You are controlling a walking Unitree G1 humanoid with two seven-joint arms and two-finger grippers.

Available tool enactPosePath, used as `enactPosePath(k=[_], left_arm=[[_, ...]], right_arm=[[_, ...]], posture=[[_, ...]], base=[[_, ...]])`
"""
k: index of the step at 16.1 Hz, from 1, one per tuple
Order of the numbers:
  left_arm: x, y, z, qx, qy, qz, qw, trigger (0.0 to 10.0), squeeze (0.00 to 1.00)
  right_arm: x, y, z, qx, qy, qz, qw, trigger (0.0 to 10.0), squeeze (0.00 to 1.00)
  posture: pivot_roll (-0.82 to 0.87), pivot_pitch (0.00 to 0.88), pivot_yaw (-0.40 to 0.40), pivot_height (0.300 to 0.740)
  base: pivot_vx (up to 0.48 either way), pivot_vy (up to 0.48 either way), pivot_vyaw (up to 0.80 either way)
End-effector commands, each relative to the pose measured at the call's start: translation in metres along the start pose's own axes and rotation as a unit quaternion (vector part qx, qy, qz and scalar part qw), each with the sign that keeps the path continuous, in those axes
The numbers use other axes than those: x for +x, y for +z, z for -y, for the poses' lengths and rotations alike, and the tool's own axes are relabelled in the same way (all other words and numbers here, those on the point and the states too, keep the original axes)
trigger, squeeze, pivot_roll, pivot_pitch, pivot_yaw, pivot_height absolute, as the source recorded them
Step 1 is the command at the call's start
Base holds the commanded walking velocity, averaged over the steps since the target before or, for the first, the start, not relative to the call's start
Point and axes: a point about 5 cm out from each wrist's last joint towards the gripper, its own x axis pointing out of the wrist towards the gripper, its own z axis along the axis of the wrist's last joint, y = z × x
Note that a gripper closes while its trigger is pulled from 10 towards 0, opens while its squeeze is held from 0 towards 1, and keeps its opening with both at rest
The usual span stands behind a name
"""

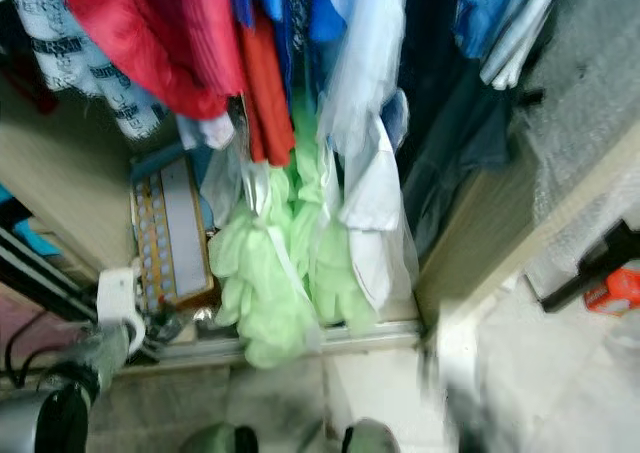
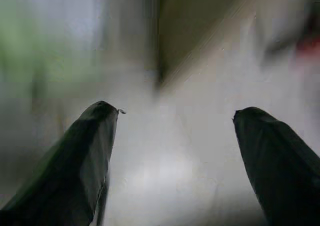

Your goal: Clean up the room

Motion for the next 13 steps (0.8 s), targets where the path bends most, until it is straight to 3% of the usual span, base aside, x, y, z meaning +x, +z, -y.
enactPosePath(k=[1,3,6,8,11,13], left_arm=[[-0.002,0.001,-0.013,-0.011,0.009,0.005,1.0,10.0,0.0],[-0.002,0.031,-0.016,-0.037,-0.011,0.067,0.997,10.0,0.0],[-0.008,0.064,-0.006,-0.021,-0.053,0.161,0.985,10.0,0.0],[-0.013,0.068,0.001,-0.011,-0.065,0.194,0.979,10.0,0.0],[-0.033,0.071,0.019,-0.002,-0.101,0.258,0.961,10.0,0.0],[-0.055,0.074,0.035,-0.007,-0.119,0.302,0.946,10.0,0.0]], right_arm=[[0.003,0.011,0.001,0.016,0.001,0.014,1.0,10.0,0.0],[0.006,0.032,0.003,0.054,0.006,0.049,0.997,10.0,0.0],[0.006,0.056,-0.001,0.074,0.037,0.094,0.992,10.0,0.0],[0.003,0.062,-0.007,0.083,0.056,0.107,0.989,10.0,0.0],[-0.019,0.067,-0.021,0.098,0.094,0.123,0.983,10.0,0.0],[-0.044,0.068,-0.034,0.082,0.129,0.139,0.978,10.0,0.0]], posture=[[-0.11,0.026,0.028,0.74],[-0.1,0.029,0.024,0.74],[-0.1,0.041,0.024,0.74],[-0.1,0.045,0.024,0.74],[-0.1,0.05,0.026,0.74],[-0.09,0.044,0.027,0.74]], base=[[0.0,0.0,0.75],[0.0,0.0,0.64],[0.0,0.0,0.15],[0.0,0.0,0.0],[0.0,0.0,0.0],[0.0,0.0,0.0]])
